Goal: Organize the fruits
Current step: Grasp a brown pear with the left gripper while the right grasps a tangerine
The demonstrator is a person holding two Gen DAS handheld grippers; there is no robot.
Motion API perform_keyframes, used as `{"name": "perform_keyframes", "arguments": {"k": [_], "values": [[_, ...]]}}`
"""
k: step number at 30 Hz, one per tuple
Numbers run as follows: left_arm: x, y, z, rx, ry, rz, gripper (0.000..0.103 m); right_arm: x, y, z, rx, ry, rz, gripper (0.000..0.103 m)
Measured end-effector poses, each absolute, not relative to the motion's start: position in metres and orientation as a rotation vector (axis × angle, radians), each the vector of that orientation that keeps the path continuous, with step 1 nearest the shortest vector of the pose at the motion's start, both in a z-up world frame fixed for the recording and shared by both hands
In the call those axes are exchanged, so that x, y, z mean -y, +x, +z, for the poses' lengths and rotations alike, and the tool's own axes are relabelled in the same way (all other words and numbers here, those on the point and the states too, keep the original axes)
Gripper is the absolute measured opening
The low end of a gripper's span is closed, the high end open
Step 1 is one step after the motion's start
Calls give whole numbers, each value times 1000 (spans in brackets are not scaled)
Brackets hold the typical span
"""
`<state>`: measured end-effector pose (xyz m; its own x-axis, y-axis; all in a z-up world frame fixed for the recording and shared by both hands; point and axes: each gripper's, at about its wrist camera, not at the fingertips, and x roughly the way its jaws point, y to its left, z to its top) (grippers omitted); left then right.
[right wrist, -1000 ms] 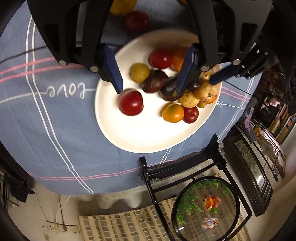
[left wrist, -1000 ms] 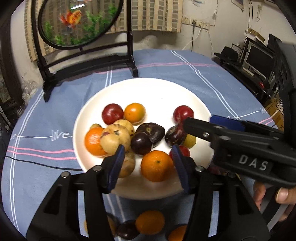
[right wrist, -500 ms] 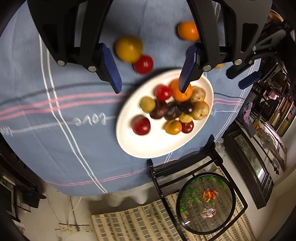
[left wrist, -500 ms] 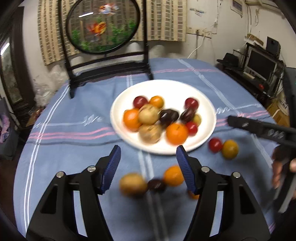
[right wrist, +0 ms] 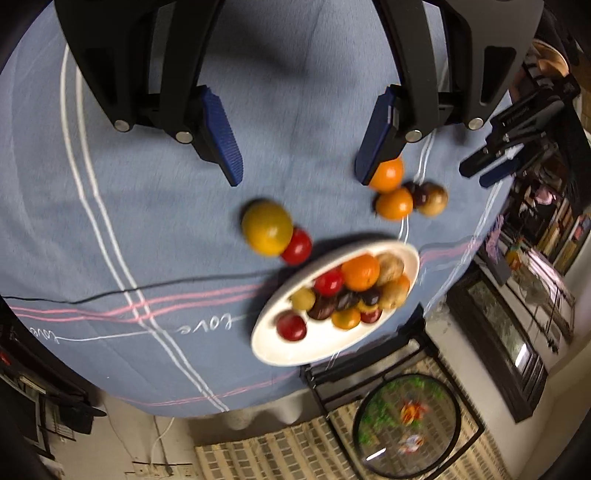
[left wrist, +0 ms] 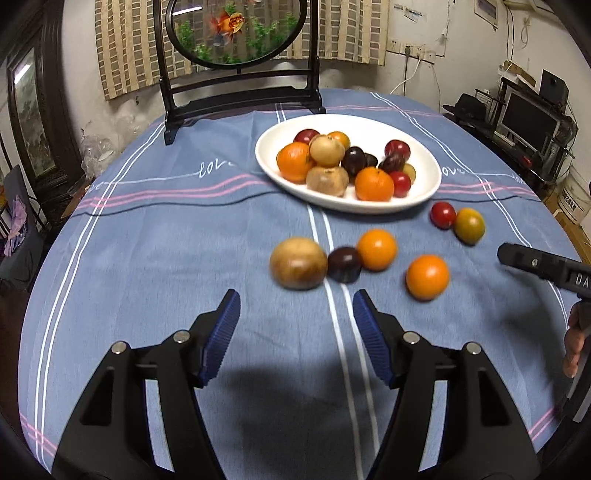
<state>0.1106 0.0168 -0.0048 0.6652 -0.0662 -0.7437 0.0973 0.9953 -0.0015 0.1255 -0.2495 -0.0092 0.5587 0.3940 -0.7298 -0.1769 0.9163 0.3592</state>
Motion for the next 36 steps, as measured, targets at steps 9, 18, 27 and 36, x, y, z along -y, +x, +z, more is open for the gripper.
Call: {"name": "perform_keyframes", "arguments": {"k": [9,18,27,36], "values": [[-25,101,-16,-857,20,-96,67,199,117,-13,-947,76,410,65],[-35,107,-32,-894,-23,-105,67,156,133,-29,-1008,-47,411,65],[-34,112,-40,-938,-55,-136,67,138,145,-33,-990,-72,397,41],[-28,131,-37,-949,-38,-118,67,166,139,-30,-976,82,436,41]]}}
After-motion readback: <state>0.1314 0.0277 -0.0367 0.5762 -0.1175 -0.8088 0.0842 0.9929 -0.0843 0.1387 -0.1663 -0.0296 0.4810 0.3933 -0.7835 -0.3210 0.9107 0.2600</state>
